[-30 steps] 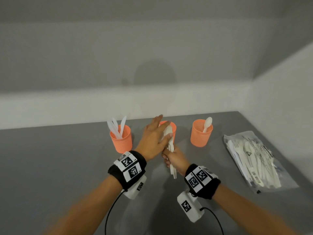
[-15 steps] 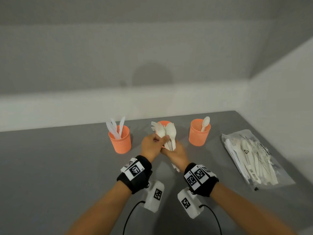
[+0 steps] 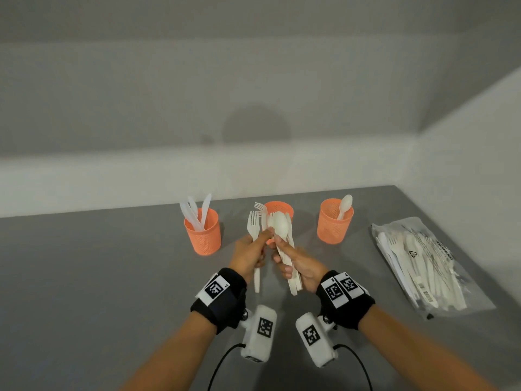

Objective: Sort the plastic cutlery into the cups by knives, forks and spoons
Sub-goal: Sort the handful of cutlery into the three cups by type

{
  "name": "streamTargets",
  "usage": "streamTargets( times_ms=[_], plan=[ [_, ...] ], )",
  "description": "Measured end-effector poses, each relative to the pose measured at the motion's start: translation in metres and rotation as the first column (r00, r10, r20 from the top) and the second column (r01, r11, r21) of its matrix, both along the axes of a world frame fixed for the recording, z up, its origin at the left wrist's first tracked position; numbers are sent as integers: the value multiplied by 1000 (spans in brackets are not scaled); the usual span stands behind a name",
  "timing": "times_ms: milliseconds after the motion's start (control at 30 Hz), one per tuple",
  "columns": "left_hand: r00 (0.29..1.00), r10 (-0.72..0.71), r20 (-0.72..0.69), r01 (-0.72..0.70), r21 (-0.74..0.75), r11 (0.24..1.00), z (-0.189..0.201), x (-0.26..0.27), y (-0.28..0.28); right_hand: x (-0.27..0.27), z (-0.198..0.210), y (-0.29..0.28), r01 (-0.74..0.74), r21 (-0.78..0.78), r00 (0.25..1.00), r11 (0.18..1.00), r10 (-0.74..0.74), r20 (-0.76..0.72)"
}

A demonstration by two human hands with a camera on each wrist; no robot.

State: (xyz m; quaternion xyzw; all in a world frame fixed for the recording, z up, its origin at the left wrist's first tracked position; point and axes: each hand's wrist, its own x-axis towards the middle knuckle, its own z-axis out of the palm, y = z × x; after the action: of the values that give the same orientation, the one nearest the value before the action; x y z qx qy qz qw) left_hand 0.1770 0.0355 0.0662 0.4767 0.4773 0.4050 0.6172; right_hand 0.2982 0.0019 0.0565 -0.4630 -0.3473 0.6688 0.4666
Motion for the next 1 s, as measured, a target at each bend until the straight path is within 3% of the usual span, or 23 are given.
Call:
streamTargets(
  times_ms=[100,267,367,467,533,700,800,1000],
  plan=[
    [999,12,42,-12,13,1000,3,7,-7,-3,-1,-1,-9,11,999,1000,8,33],
    [984,159,-81,-146,155,977,-3,10,-2,-1,-2,-3,45,52,998,998,-48,51],
    [955,296,-13,-293,118,949,-6,8,2,0,-4,-1,78,57,997,995,-78,-13],
    [925,373,68,-379,113,918,-4,4,3,2,-7,1,102,66,994,993,-104,28],
    [928,367,59,-371,168,913,-3,2,4,4,-9,1,107,54,992,993,-110,57],
    [987,162,14,-160,261,952,7,3,-4,0,-9,-4,22,86,987,996,-35,158],
    [994,106,7,-104,282,954,10,9,-5,-4,-7,-6,-20,96,985,995,3,170],
    [966,244,-85,-204,327,923,0,10,0,-1,-6,-7,42,130,991,991,-58,119]
  ],
)
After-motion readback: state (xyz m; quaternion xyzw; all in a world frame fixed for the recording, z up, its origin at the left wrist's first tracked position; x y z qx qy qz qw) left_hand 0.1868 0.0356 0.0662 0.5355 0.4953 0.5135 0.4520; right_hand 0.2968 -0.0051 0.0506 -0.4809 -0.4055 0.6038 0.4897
